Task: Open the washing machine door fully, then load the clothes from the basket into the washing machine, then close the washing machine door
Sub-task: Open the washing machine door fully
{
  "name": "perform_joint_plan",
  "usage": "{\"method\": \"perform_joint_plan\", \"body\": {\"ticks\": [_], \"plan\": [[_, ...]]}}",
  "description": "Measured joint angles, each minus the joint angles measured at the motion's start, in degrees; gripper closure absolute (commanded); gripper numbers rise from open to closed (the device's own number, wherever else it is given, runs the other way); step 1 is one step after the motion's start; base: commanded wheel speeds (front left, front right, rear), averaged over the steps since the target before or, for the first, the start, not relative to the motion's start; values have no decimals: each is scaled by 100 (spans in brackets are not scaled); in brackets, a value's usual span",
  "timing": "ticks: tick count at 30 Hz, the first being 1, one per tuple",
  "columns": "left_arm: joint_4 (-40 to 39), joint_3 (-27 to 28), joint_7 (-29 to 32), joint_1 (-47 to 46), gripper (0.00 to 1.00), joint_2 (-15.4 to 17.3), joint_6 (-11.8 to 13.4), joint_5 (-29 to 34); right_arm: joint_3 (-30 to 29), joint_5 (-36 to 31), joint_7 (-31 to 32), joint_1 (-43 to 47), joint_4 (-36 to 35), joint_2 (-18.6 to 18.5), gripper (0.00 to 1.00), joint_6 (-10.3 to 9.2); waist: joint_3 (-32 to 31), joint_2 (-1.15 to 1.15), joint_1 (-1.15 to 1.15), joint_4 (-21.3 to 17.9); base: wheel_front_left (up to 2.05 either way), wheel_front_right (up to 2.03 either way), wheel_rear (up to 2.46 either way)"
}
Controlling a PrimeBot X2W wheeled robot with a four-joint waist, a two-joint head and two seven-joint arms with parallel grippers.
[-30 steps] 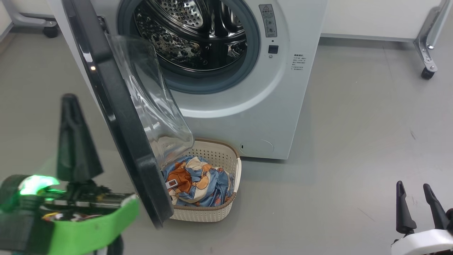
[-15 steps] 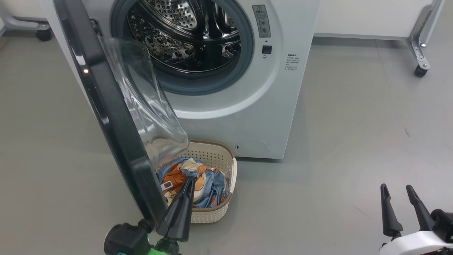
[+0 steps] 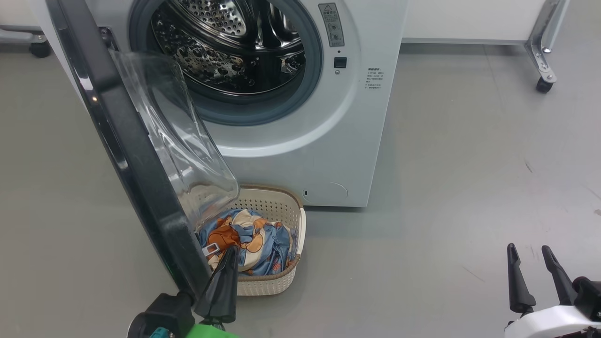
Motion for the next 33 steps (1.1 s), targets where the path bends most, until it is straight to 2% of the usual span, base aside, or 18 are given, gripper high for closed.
{"method": "perform_joint_plan", "body": {"ticks": [16,33], "plan": [[522,134,-196,-257,100,-1,270,-44,1,10,0,1,0,-8,0,0,28,0,0,31,0,0,0],[779,104,-300,-464,100,-3,326,-121,-36,26,0,4,-5,-36,0,0,61,0,0,220,0,0,0]]}}
